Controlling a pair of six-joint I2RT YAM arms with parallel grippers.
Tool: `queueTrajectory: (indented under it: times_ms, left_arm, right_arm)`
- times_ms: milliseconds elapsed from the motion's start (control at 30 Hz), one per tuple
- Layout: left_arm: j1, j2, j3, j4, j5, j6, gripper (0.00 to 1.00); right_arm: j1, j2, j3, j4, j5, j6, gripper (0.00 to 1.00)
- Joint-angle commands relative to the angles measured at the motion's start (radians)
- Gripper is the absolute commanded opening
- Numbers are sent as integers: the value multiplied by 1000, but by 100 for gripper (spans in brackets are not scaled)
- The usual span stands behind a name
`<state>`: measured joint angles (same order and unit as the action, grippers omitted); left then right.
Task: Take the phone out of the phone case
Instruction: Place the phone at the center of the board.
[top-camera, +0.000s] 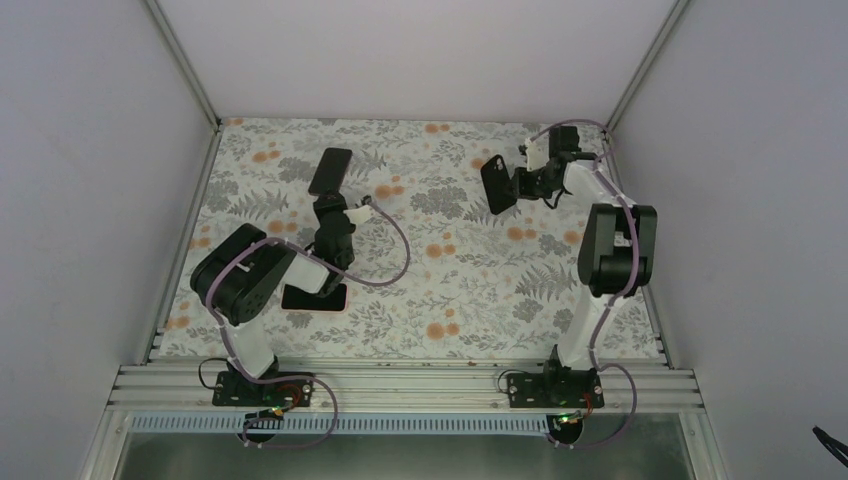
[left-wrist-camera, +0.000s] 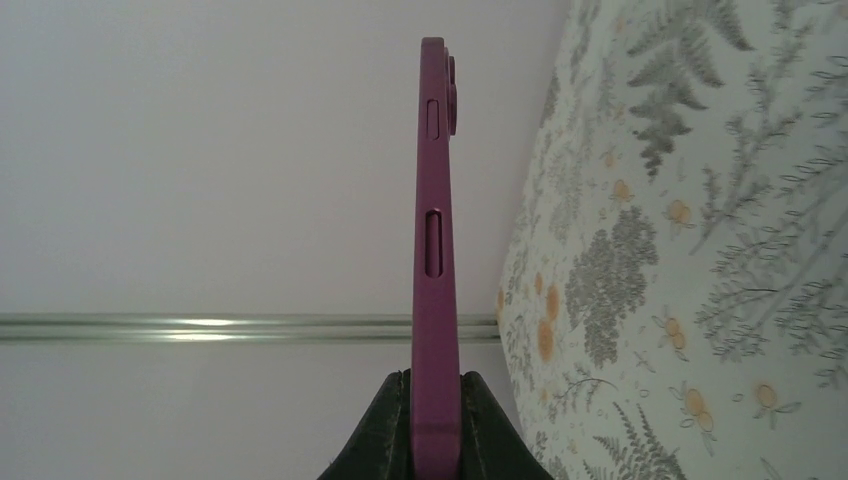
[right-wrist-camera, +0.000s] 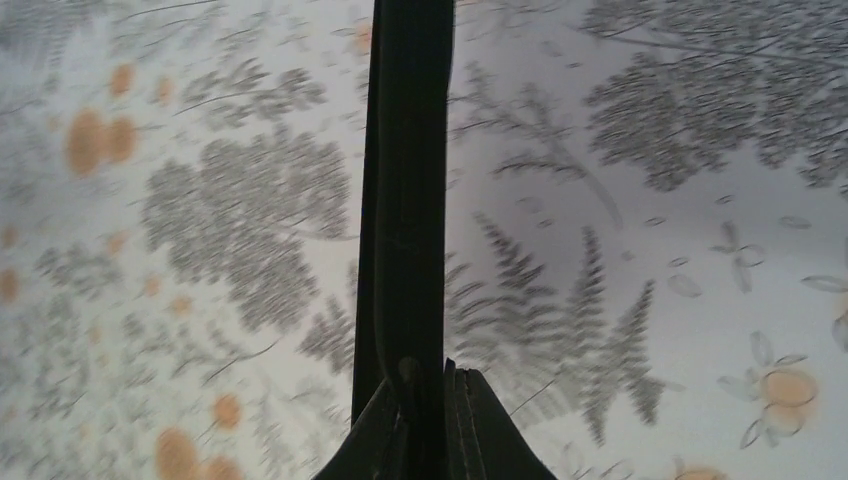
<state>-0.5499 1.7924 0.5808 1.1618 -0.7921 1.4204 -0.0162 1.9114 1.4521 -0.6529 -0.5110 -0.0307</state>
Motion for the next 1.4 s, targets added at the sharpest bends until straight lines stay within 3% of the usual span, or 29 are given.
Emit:
queueTrajectory:
  times_ms: [0,267,400,567,767,967,1133,1267,1300,1333,1367]
  left_arm:
    - [-2,34,-18,39,33,-23,2]
    - [-9,119,-38,52,39,10,2]
    - [-17,142,-39,36,49,21,3]
    - [-26,140,-24,-95,74,-10,7]
    - [-37,135,-7,-242,89,-23,13]
    - [-62,57,34,-546,191,-156,40]
    - [-90,-22,99,-875,340,-263,54]
    - [-100,-81,194,-1187,510,-356,77]
    - [-104,-89,221,-1249,538,-381,91]
    - [-109,-91,260,-1328,563,-415,98]
    - [-111,-91,305,-1412,601,-451,100]
  right_arm:
    - [-27,107,113,-41,133,45,4]
    - [-45,188,197,-98,183,36,4]
    - [-45,194,211,-121,198,14,17]
    - [-45,231,268,-198,244,-6,18]
    - [-59,258,292,-249,317,-39,33]
    - [-69,208,259,-226,405,-82,57]
    - [-71,147,270,-229,484,-110,65]
    - [-70,89,316,-267,488,-133,73]
    - [-69,75,332,-278,486,-142,76]
    - [-69,52,350,-287,479,-151,80]
    - [-67,27,354,-287,474,-161,84]
